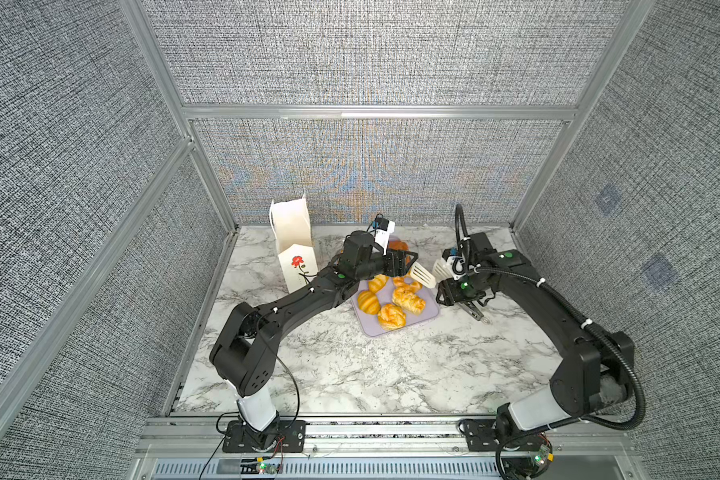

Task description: Place the fake bread into the paper bag

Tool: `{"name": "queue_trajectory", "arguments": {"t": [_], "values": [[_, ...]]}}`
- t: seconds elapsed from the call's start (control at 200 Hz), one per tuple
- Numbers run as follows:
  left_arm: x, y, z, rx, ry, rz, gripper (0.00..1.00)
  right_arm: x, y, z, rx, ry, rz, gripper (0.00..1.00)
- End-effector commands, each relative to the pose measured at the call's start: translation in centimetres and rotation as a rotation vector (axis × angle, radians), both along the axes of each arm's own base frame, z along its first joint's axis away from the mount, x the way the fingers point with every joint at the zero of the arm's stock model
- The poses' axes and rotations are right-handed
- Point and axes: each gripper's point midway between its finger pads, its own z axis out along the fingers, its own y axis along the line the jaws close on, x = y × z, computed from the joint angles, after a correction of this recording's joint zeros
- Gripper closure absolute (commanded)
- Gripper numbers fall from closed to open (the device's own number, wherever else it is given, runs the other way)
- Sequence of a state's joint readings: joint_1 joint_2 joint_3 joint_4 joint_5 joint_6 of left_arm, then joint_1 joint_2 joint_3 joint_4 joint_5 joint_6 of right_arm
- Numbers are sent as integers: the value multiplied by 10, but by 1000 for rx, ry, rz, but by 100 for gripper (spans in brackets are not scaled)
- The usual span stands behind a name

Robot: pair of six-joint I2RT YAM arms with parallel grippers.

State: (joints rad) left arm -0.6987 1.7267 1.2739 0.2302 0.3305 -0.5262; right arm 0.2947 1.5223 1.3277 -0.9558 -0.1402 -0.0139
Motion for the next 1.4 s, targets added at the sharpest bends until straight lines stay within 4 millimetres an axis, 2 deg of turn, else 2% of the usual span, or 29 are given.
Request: {"name": "queue_trajectory", "arguments": {"t": [0.0, 0.105, 0.33, 0.59, 0.815, 1.001, 1.396], "values": [[1, 14, -6, 49, -9, 60, 24, -10, -6, -5, -106, 18, 44, 34], [-4, 26, -9, 66, -2, 95, 23, -20, -5, -11, -201, 36, 112, 34], [-18, 48, -23, 168, 30, 150, 23, -28, -11, -18, -384, 8, 226, 35], [-39, 68, -24, 212, 19, 186, 22, -36, -15, -41, -511, 17, 333, 38], [-61, 88, -34, 238, 27, 208, 22, -30, -14, -50, -543, -13, 360, 40], [-78, 100, -46, 253, 51, 219, 22, -22, -14, -48, -574, -46, 343, 42], [-91, 114, -50, 266, 68, 244, 22, -14, -14, -60, -625, -41, 383, 42]]}}
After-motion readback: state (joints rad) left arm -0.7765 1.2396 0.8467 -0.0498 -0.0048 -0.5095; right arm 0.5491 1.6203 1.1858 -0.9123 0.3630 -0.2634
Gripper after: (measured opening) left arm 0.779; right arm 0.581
